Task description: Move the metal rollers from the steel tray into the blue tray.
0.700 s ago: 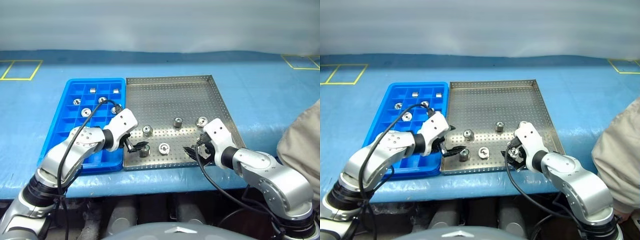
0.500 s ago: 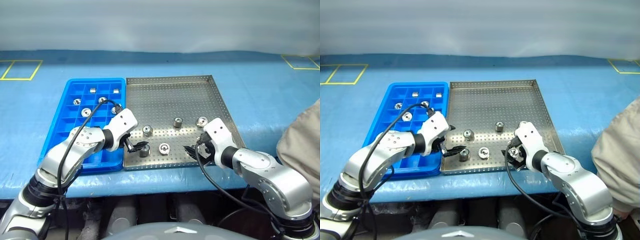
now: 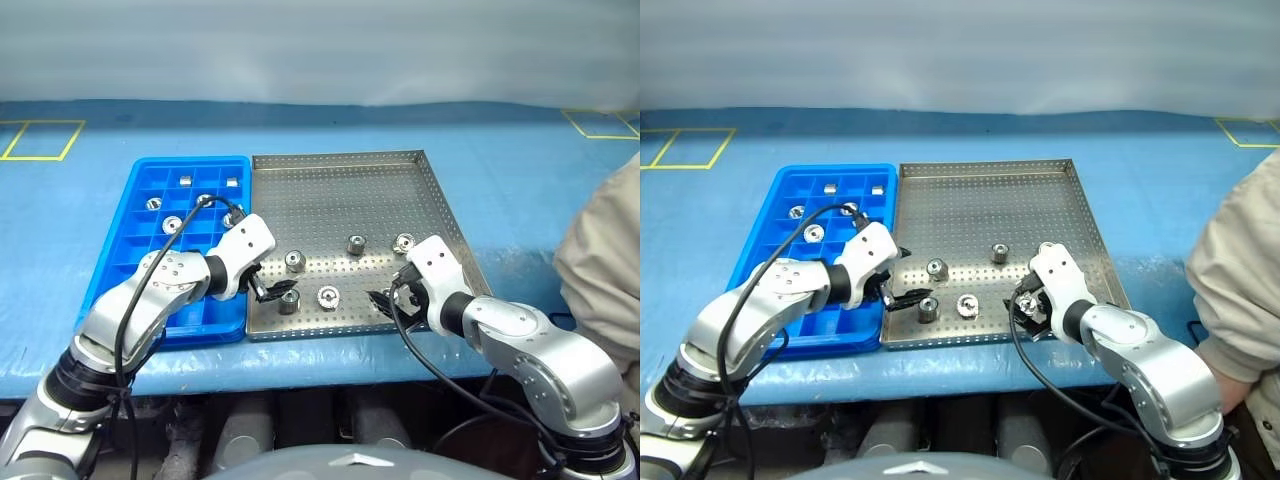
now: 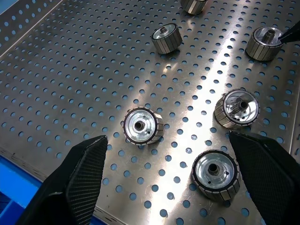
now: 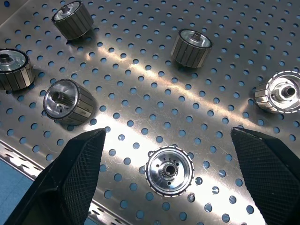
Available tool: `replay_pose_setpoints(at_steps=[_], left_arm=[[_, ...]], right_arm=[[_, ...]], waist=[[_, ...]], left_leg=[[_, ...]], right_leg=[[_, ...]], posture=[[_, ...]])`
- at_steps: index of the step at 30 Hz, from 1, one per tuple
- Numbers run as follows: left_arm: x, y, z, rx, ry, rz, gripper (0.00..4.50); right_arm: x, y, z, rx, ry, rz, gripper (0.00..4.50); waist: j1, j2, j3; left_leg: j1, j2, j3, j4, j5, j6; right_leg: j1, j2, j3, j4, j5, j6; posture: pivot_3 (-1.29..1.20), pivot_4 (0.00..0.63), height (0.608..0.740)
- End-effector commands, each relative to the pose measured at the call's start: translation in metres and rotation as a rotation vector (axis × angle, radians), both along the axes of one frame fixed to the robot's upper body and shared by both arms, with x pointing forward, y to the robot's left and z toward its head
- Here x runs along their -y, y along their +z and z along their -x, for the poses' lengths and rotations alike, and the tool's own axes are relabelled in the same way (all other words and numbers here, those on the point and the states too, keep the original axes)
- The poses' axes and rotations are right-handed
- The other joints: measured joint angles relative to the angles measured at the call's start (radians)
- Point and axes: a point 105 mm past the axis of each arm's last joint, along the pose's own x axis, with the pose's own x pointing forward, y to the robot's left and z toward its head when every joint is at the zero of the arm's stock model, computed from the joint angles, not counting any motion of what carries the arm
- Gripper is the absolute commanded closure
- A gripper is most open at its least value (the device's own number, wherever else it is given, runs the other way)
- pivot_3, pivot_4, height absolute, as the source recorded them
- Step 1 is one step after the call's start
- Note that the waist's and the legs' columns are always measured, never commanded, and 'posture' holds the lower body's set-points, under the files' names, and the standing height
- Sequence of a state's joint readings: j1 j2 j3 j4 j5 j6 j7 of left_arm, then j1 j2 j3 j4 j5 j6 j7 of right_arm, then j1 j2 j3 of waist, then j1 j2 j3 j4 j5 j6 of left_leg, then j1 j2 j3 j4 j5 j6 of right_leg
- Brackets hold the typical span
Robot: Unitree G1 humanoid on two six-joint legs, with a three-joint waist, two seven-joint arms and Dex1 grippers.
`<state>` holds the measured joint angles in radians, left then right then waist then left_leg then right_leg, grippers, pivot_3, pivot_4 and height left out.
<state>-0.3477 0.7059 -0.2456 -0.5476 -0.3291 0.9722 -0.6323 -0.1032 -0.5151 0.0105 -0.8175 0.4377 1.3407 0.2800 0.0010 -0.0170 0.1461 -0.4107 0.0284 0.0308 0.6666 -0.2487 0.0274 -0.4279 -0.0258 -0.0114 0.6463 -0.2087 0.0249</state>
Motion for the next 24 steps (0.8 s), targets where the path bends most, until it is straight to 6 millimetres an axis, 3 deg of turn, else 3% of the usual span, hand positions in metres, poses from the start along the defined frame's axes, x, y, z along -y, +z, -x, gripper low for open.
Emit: replay_pose_setpoints(at_steps=[1, 12, 17, 24], left_arm=[[0.000, 0.012, -0.005, 0.054, 0.006, 0.006, 0.01], [0.001, 0.014, -0.006, 0.058, 0.002, 0.003, 0.01], [-0.004, 0.015, -0.017, 0.054, 0.074, 0.003, 0.01], [0.000, 0.015, -0.020, 0.045, 0.033, -0.020, 0.01]], right_arm=[[0.002, 0.009, -0.002, 0.047, -0.006, 0.009, 0.00], [-0.001, 0.009, -0.002, 0.050, 0.010, 0.001, 0.00], [-0.005, 0.008, -0.003, 0.053, 0.019, -0.004, 0.00], [-0.005, 0.008, -0.003, 0.060, 0.015, -0.003, 0.00]], waist=[[0.000, 0.000, 0.000], [0.000, 0.000, 0.000], [0.000, 0.000, 0.000], [-0.004, 0.000, 0.000]], left_leg=[[0.000, 0.000, 0.000, 0.000, 0.000, 0.000], [0.000, 0.000, 0.000, 0.000, 0.000, 0.000], [0.000, 0.000, 0.000, 0.001, 0.000, 0.000], [0.000, 0.000, 0.000, 0.000, 0.000, 0.000]], right_leg=[[0.000, 0.000, 0.000, 0.000, 0.000, 0.000], [0.000, 0.000, 0.000, 0.000, 0.000, 0.000], [0.000, 0.000, 0.000, 0.000, 0.000, 0.001], [0.000, 0.000, 0.000, 0.000, 0.003, 0.005]], posture=[[-0.01, 0.150, 0.740], [0.00, 0.150, 0.740], [-0.01, 0.150, 0.740], [-0.02, 0.150, 0.740]])
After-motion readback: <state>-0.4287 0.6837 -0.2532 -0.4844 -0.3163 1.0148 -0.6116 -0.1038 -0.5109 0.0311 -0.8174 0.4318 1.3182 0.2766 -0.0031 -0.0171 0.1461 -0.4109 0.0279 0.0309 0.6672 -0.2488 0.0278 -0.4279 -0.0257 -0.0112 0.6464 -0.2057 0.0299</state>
